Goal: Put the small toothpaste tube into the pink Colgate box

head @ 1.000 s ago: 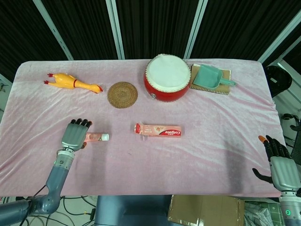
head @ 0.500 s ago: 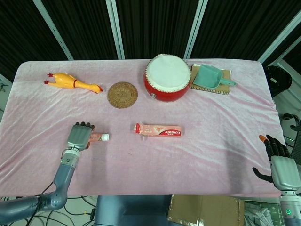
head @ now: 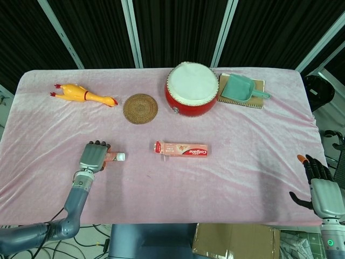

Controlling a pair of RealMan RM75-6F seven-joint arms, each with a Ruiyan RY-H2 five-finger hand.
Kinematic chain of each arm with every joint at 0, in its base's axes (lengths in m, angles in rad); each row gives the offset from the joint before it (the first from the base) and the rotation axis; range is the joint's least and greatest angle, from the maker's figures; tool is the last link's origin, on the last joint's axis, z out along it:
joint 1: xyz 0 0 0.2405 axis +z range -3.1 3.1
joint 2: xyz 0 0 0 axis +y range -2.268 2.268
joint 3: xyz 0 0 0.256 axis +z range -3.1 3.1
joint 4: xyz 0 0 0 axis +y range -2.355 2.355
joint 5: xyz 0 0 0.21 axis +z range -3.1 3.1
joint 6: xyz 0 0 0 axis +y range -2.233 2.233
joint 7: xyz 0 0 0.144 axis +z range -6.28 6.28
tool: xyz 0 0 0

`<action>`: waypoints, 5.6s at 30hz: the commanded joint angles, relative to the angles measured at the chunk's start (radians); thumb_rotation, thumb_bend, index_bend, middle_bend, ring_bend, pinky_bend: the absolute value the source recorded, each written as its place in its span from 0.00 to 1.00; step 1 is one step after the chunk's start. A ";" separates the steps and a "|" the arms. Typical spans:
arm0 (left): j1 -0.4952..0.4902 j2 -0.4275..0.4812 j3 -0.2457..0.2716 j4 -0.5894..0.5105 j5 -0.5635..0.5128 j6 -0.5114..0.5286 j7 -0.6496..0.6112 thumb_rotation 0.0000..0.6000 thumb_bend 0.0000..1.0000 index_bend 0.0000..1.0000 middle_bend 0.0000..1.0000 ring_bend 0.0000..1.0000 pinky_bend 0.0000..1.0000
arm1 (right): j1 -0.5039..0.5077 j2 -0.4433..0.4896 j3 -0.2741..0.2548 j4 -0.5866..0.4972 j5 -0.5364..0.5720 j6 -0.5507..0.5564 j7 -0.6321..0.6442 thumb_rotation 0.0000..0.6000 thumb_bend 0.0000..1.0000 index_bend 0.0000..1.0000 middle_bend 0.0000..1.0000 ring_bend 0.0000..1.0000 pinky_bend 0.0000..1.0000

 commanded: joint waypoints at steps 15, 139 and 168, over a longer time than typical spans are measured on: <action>-0.030 0.006 0.030 0.012 0.075 0.009 -0.018 1.00 0.42 0.49 0.42 0.33 0.41 | 0.004 0.004 0.000 -0.020 -0.004 -0.004 -0.001 1.00 0.17 0.00 0.00 0.00 0.08; -0.265 0.495 -0.082 -0.339 0.218 -0.028 -0.103 1.00 0.42 0.50 0.43 0.34 0.42 | 0.634 -0.518 0.301 0.027 0.651 -0.270 -0.403 1.00 0.24 0.46 0.45 0.39 0.38; -0.473 0.551 -0.047 -0.370 0.163 -0.110 0.232 1.00 0.42 0.50 0.44 0.35 0.44 | 0.612 -0.376 0.336 -0.249 0.812 -0.149 -0.402 1.00 0.24 0.46 0.45 0.39 0.38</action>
